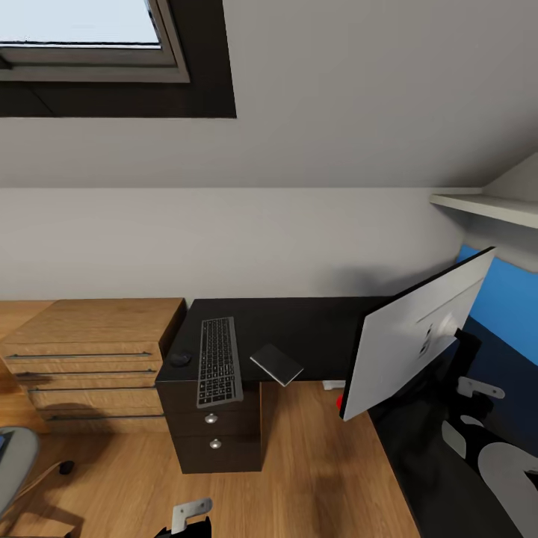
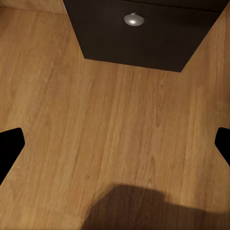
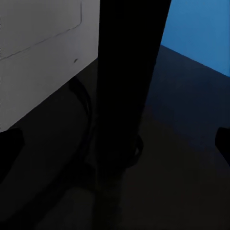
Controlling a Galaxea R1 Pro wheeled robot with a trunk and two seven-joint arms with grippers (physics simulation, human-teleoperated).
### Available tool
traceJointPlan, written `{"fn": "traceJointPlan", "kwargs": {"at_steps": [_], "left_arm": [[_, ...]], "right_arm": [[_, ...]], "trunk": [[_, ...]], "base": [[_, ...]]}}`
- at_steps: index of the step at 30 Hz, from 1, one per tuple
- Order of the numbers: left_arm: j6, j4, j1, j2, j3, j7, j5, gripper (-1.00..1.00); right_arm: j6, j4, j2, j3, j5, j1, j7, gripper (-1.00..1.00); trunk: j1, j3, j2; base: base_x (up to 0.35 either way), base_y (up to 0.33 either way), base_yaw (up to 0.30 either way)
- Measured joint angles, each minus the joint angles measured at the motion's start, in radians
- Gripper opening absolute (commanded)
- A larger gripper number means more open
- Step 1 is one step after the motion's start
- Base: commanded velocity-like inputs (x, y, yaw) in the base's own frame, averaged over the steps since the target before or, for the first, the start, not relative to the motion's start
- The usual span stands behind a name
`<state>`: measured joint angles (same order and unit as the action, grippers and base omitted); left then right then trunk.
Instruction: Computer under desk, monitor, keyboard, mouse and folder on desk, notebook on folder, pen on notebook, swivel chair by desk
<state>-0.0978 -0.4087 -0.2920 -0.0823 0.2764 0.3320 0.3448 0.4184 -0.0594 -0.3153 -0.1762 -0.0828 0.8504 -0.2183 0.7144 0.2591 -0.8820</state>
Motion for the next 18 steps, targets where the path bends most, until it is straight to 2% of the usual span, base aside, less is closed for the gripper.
{"fn": "traceJointPlan", "kwargs": {"at_steps": [9, 18], "left_arm": [[-0.001, 0.006, 0.000, -0.001, 0.002, 0.000, -0.002, 1.00], [-0.001, 0.012, 0.000, -0.001, 0.002, -0.001, -0.002, 1.00]], "right_arm": [[0.000, 0.000, -0.001, 0.000, 0.000, 0.000, 0.000, 1.00], [0.000, 0.000, -0.002, 0.000, 0.000, 0.000, 0.000, 1.00]], "trunk": [[0.000, 0.000, 0.000], [0.000, 0.000, 0.000]], "base": [[0.019, 0.000, 0.000], [0.183, 0.000, 0.000]]}}
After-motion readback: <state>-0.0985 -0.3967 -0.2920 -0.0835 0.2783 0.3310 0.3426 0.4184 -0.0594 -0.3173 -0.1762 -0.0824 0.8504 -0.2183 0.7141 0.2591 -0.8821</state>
